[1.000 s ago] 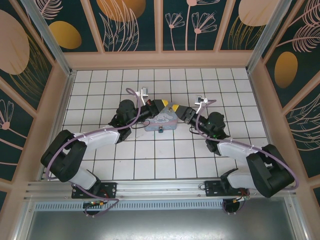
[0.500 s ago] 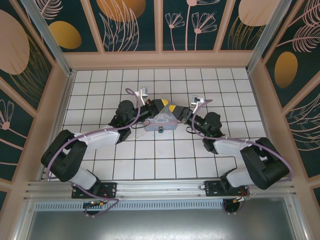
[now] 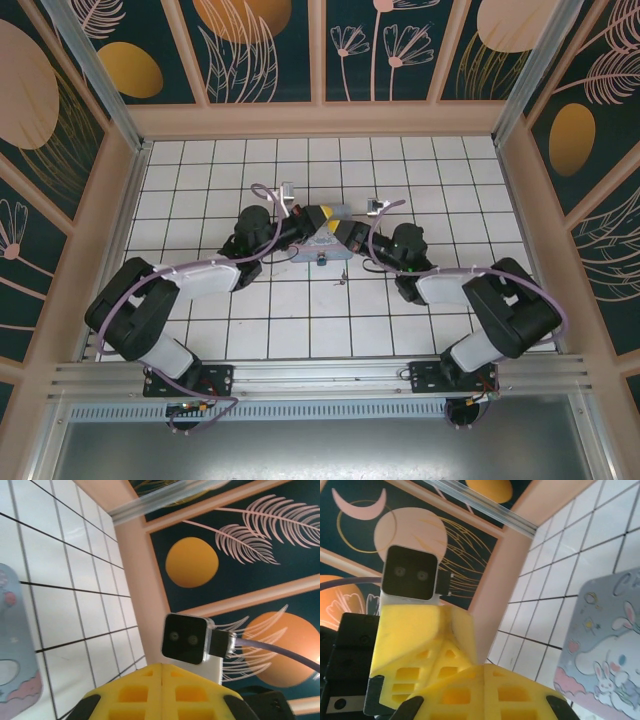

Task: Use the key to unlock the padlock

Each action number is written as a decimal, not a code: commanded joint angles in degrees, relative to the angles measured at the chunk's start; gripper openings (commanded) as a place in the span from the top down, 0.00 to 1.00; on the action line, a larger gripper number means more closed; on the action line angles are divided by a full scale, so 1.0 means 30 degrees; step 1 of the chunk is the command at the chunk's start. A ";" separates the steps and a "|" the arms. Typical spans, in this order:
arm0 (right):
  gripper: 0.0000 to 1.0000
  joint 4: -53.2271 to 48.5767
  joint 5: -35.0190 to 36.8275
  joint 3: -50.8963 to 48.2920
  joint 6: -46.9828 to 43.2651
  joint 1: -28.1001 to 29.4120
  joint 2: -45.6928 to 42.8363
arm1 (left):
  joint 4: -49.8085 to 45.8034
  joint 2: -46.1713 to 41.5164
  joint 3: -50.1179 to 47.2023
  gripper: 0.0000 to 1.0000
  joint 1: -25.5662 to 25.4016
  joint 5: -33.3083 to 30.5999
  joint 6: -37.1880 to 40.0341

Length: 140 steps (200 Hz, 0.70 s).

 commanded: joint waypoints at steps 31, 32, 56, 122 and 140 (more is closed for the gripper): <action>0.44 -1.1949 0.3663 0.0533 -0.2994 0.0603 -0.4114 | -0.4259 -0.3668 -0.1022 0.10 -0.0063 -0.2807 0.2235; 0.43 -1.2125 0.3725 0.0533 -0.3024 0.0604 -0.4156 | -0.4347 -0.3732 -0.1023 0.09 -0.0055 -0.2873 0.2266; 0.36 -1.6355 0.5972 0.0969 -0.3209 0.1131 -0.4413 | -0.6210 -0.5119 -0.1112 0.01 -0.0055 -0.4042 0.3061; 0.40 -2.3440 1.1124 0.5611 -0.1942 0.3647 0.0388 | -1.0475 -0.7401 -0.1285 0.01 -0.0049 -0.8854 0.4036; 0.45 -2.4922 1.2006 0.7357 -0.1854 0.4209 0.2325 | -1.1022 -0.8079 -0.1635 0.02 -0.0049 -1.0424 0.3819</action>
